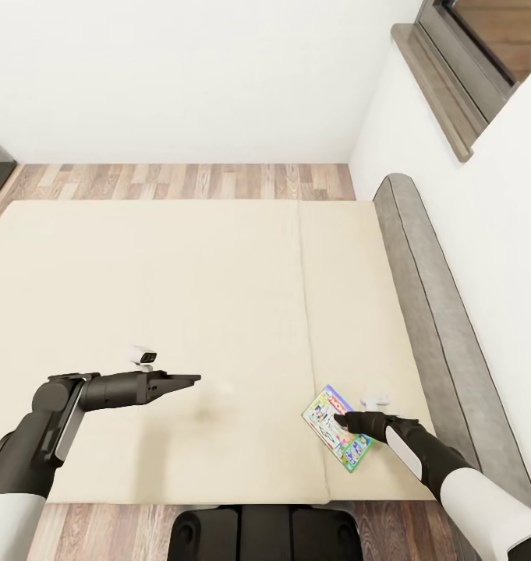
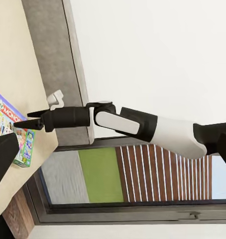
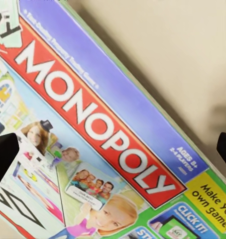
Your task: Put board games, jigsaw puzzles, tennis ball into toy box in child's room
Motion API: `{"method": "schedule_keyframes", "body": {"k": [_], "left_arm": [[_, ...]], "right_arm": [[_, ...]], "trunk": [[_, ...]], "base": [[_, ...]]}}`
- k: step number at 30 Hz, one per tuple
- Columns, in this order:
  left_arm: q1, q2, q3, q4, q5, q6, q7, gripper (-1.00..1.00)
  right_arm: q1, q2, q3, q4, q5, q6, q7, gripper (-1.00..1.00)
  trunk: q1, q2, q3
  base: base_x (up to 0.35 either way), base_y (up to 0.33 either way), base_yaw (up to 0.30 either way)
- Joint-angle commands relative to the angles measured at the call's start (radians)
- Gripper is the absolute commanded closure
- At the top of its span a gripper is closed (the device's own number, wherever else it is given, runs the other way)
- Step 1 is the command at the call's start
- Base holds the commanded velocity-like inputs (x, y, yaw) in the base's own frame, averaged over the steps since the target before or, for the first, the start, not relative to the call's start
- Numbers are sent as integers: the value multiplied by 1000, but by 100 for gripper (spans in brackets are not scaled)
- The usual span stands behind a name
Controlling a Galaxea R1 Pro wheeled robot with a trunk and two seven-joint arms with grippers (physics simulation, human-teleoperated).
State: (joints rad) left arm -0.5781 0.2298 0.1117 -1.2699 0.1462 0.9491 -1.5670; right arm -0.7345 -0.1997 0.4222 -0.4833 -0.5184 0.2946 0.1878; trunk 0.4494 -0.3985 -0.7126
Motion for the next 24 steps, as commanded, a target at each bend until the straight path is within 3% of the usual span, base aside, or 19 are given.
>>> {"method": "schedule_keyframes", "body": {"k": [1,24], "left_arm": [[0,0,0,0,0,10,-4,-100],[-1,-1,-1,0,0,10,-4,-100]], "right_arm": [[0,-1,4,-1,-5,3,0,-100],[-1,-1,0,0,-6,1,-1,-100]], "trunk": [[1,-2,-1],[1,-2,-12]], "base": [[0,0,0],[0,0,0]]}}
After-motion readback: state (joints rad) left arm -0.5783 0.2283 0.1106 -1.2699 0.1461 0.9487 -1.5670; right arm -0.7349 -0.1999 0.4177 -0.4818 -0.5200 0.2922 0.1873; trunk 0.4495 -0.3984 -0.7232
